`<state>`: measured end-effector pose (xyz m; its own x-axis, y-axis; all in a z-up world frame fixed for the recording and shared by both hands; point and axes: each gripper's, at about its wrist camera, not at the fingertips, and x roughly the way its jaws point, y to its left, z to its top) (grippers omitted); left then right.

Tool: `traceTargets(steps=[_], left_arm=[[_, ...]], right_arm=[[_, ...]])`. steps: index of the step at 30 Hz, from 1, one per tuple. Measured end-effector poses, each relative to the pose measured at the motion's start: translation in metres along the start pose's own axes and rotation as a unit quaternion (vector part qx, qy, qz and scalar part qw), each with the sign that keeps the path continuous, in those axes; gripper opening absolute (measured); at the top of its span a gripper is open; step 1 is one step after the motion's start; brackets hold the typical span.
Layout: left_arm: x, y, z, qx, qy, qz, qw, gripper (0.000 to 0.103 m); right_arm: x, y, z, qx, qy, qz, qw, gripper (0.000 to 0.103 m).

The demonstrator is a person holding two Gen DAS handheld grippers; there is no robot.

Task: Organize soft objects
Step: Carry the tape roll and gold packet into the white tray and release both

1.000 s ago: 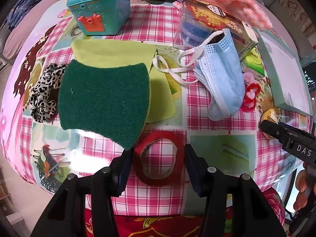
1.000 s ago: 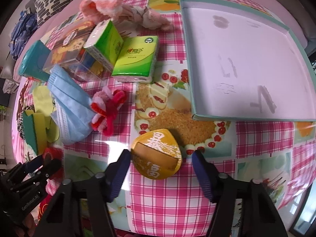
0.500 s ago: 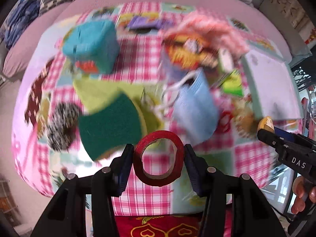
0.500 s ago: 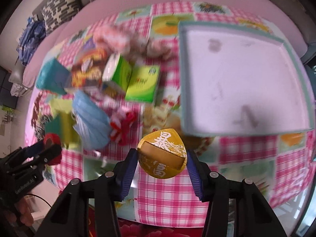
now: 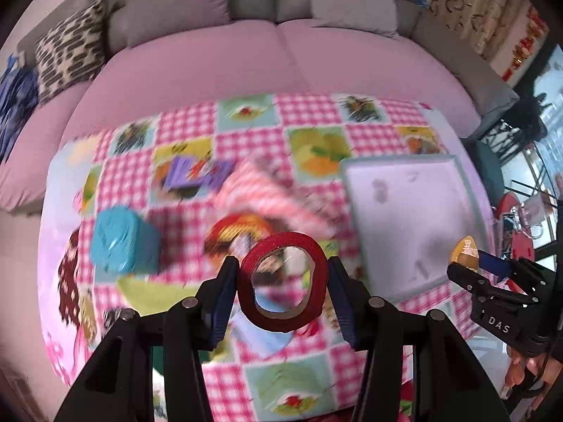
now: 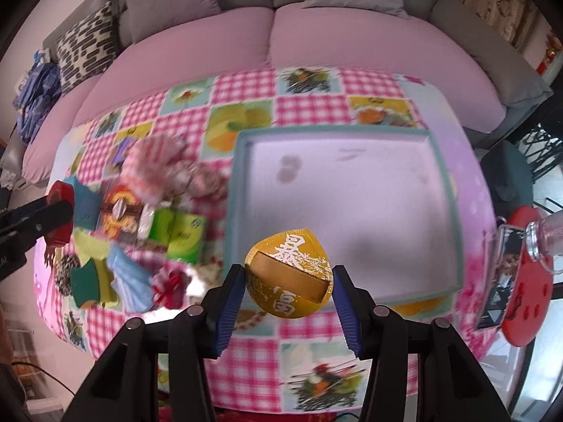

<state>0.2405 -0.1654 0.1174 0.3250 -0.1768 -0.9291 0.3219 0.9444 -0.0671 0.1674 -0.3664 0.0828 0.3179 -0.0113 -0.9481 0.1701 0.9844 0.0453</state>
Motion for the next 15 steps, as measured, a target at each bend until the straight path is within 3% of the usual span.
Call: traceTargets(steps=[4,8,15], left_arm=[[0.001,-0.028,0.019,0.018,-0.01,-0.001,0.9998,0.052],[0.015,-0.055,0.03,0.033,-0.026,-0.036,0.9985,0.052],[0.057,-0.096,0.045,0.052,-0.01,-0.053,0.9972,0.052]], right_arm=[[-0.001,-0.029,0.01,0.031,0.001,0.01,0.999,0.053],[0.009,-0.053,0.02,0.054,0.013,0.006,0.998,0.053],[0.033,-0.088,0.038,0.089,0.034,0.006,0.995,0.053]])
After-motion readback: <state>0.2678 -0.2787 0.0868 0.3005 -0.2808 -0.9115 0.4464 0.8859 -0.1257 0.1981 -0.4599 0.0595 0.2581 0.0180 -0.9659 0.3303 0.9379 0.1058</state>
